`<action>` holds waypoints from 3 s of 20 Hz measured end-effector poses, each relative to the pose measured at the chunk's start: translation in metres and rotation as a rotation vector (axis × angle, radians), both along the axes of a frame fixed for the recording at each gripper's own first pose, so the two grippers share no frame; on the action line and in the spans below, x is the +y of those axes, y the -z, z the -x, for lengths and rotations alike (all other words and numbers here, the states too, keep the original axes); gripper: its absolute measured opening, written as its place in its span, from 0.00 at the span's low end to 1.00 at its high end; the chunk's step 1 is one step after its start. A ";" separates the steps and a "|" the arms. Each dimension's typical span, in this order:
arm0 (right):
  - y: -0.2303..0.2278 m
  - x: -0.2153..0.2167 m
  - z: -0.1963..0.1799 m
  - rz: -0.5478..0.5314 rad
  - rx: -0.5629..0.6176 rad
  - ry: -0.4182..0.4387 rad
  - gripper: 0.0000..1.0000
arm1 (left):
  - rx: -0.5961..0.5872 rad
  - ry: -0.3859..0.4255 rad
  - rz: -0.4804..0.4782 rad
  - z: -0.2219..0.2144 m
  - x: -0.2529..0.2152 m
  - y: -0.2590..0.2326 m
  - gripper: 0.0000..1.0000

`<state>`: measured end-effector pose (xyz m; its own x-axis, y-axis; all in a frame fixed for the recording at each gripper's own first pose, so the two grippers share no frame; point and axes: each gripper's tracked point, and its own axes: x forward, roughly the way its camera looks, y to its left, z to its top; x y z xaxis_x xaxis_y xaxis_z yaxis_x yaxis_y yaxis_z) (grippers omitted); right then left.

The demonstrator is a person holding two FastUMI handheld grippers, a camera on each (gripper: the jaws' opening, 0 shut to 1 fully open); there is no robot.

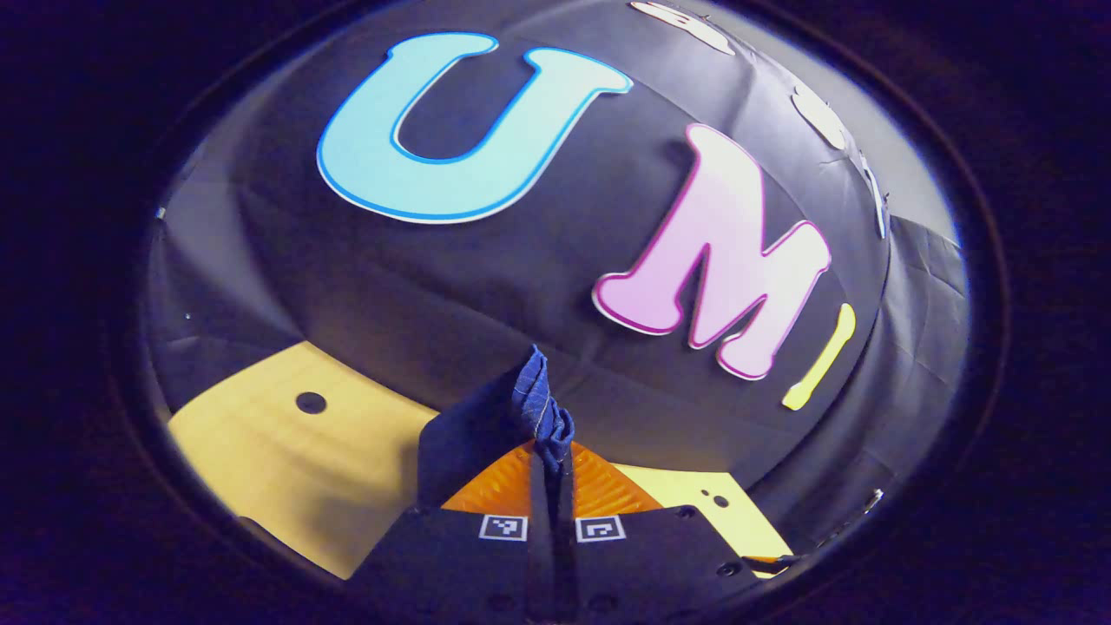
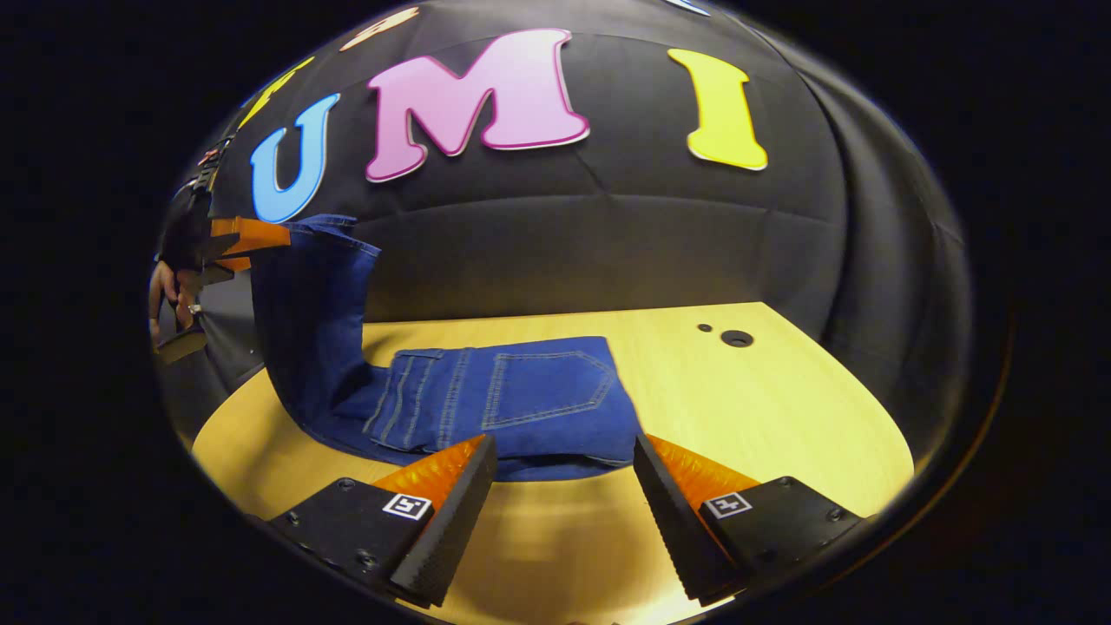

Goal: Grasp the waist and the cuffs of the jeans and fold them to make the two legs overlap; first hold the waist and fold one-third of the jeans toward the cuffs, then hold the cuffs and fold the remaining one-third in the same direction to finish folding.

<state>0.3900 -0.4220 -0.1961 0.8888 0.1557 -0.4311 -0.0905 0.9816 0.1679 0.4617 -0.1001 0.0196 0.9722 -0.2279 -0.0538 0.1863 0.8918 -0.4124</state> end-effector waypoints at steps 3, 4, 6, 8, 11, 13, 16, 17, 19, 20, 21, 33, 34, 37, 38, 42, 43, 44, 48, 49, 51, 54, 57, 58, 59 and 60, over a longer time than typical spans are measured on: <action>-0.002 -0.033 0.006 0.005 -0.005 0.046 0.97 | -0.004 0.094 0.000 -0.006 -0.084 -0.001 0.06; -0.002 -0.044 0.009 0.010 -0.006 0.061 0.97 | 0.006 0.124 -0.005 -0.006 -0.113 0.002 0.05; -0.009 -0.064 0.014 0.013 -0.016 0.091 0.97 | 0.035 0.197 -0.013 -0.005 -0.167 0.016 0.06; -0.014 -0.080 0.018 0.011 -0.024 0.120 0.97 | 0.078 0.241 -0.054 -0.004 -0.204 0.050 0.06; -0.019 -0.098 0.031 0.004 -0.027 0.156 0.97 | 0.082 0.203 -0.080 -0.006 -0.244 0.072 0.06; -0.016 -0.104 0.040 -0.004 -0.014 0.172 0.97 | 0.029 0.159 -0.086 -0.004 -0.245 0.076 0.06; -0.015 -0.106 0.051 -0.017 -0.002 0.183 0.97 | 0.067 0.207 -0.211 -0.006 -0.265 0.120 0.06; -0.016 -0.105 0.054 -0.017 -0.001 0.183 0.97 | 0.110 0.219 -0.258 -0.007 -0.270 0.139 0.11; -0.017 -0.103 0.061 -0.013 0.002 0.183 0.97 | 0.176 0.269 -0.297 -0.005 -0.280 0.161 0.19; -0.021 -0.102 0.065 -0.012 0.000 0.184 0.97 | 0.183 0.296 -0.292 0.002 -0.285 0.164 0.48; -0.026 -0.102 0.068 -0.012 -0.003 0.187 0.97 | 0.171 0.311 -0.283 0.010 -0.285 0.159 0.76; -0.184 -0.051 0.118 0.013 -0.167 0.130 0.97 | -0.084 0.052 -0.460 0.178 -0.062 -0.002 0.97; -0.202 -0.043 0.125 0.023 -0.189 0.115 0.97 | -0.095 0.014 -0.437 0.194 -0.042 -0.018 0.96; -0.254 -0.016 0.147 0.041 -0.251 0.069 0.97 | -0.124 -0.070 -0.394 0.242 0.005 -0.054 0.96; -0.269 -0.008 0.154 0.038 -0.271 0.056 0.97 | -0.138 -0.089 -0.395 0.259 0.019 -0.062 0.96; -0.323 0.006 0.186 0.070 -0.366 0.049 0.97 | -0.198 -0.153 -0.441 0.316 0.060 -0.087 0.96; -0.333 0.007 0.196 0.081 -0.390 0.053 0.97 | -0.209 -0.163 -0.452 0.330 0.067 -0.090 0.96; -0.338 0.008 0.205 0.090 -0.405 0.060 0.97 | -0.212 -0.171 -0.460 0.346 0.072 -0.090 0.96; -0.334 0.022 0.244 0.084 -0.392 0.065 0.97 | -0.187 -0.162 -0.453 0.387 0.074 -0.078 0.96; -0.329 0.027 0.253 0.082 -0.377 0.059 0.96 | -0.178 -0.153 -0.449 0.392 0.071 -0.074 0.96; -0.325 0.037 0.267 0.075 -0.366 0.051 0.97 | -0.180 -0.142 -0.450 0.396 0.067 -0.070 0.96; -0.320 0.050 0.273 0.056 -0.352 0.031 0.96 | -0.186 -0.127 -0.457 0.400 0.061 -0.070 0.93; -0.334 0.050 0.272 0.048 -0.385 0.041 0.96 | -0.204 -0.119 -0.474 0.405 0.059 -0.076 0.96; -0.335 0.049 0.273 0.046 -0.395 0.048 0.96 | -0.210 -0.121 -0.480 0.406 0.062 -0.076 0.96; -0.336 0.049 0.275 0.044 -0.401 0.051 0.96 | -0.212 -0.118 -0.482 0.409 0.062 -0.075 0.97; -0.335 0.049 0.276 0.045 -0.401 0.051 0.96 | -0.206 -0.118 -0.479 0.410 0.062 -0.072 0.97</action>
<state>0.1139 -0.3726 0.1392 0.9940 0.0956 -0.0541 -0.0907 0.9922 0.0859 0.0516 -0.0381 0.0916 0.9911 -0.1135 0.0701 0.1078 0.9909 0.0804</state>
